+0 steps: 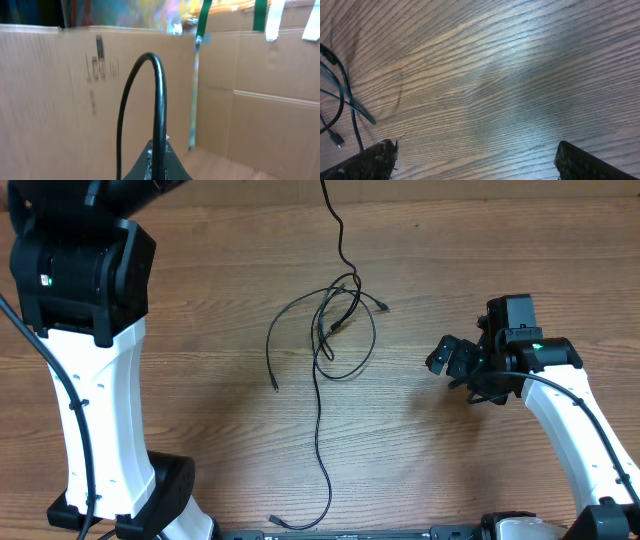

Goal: Untangle cables

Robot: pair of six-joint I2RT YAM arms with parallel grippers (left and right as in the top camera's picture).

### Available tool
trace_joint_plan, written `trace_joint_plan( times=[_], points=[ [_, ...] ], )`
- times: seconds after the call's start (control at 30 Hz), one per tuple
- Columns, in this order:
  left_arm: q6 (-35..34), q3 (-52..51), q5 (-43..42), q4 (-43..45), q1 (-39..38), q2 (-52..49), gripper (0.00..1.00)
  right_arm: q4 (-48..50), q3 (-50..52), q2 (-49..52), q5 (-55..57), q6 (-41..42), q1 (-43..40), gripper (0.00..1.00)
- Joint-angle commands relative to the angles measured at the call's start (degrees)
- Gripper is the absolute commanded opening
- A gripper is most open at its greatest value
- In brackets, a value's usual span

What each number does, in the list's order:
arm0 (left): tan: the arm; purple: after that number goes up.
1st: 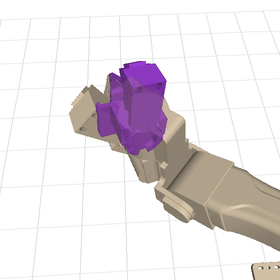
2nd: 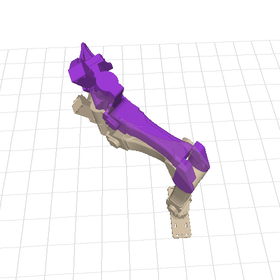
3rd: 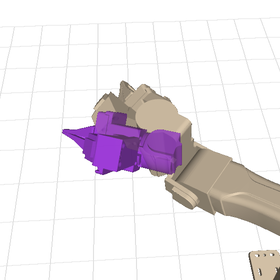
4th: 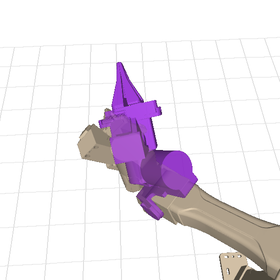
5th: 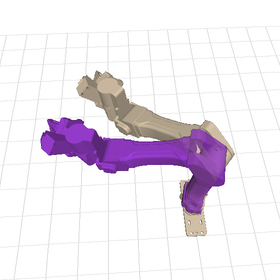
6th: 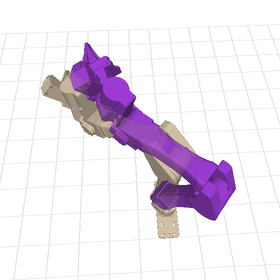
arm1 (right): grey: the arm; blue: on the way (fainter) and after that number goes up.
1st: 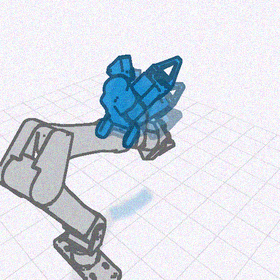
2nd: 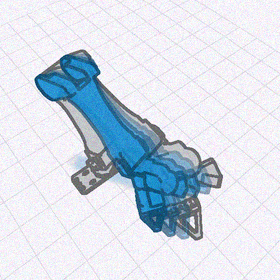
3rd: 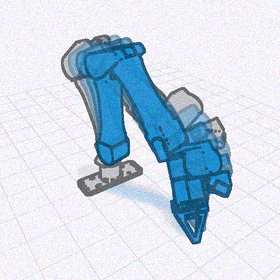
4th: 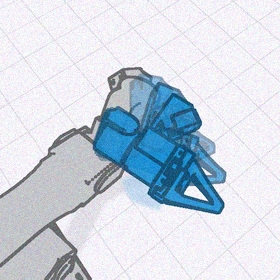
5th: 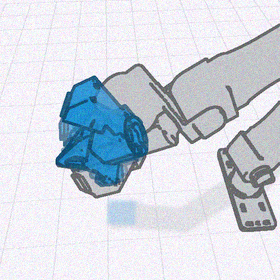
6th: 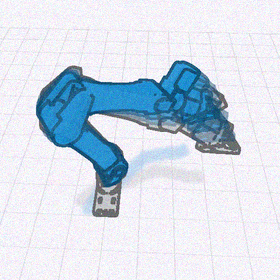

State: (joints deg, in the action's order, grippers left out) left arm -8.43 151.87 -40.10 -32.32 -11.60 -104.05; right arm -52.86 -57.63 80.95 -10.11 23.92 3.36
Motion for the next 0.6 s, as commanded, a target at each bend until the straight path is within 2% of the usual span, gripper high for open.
trace_joint_plan(
  times=[0.0,0.13,0.3,0.4,0.57],
  points=[
    [-7.3,0.9,-0.4,5.5,1.2,0.4,0.04,0.3,-0.1,-0.7,0.0,-0.4,-0.2,1.00],
    [-16.2,0.9,-0.5,13.0,3.0,0.4,0.04,0.5,-0.1,-0.7,0.0,-0.4,-0.2,1.00],
    [-20.9,0.9,-0.6,12.7,5.0,0.4,0.04,1.9,-0.1,-0.7,-2.5,-1.3,-0.2,0.99],
    [-21.4,0.9,-3.0,11.5,5.3,0.3,0.04,5.6,-0.1,-0.7,-10.5,-7.2,-0.2,0.99],
    [-21.4,0.9,-6.9,9.7,5.2,0.3,0.04,18.0,-0.1,-0.7,-33.9,-16.7,0.0,1.00]
  ],
)
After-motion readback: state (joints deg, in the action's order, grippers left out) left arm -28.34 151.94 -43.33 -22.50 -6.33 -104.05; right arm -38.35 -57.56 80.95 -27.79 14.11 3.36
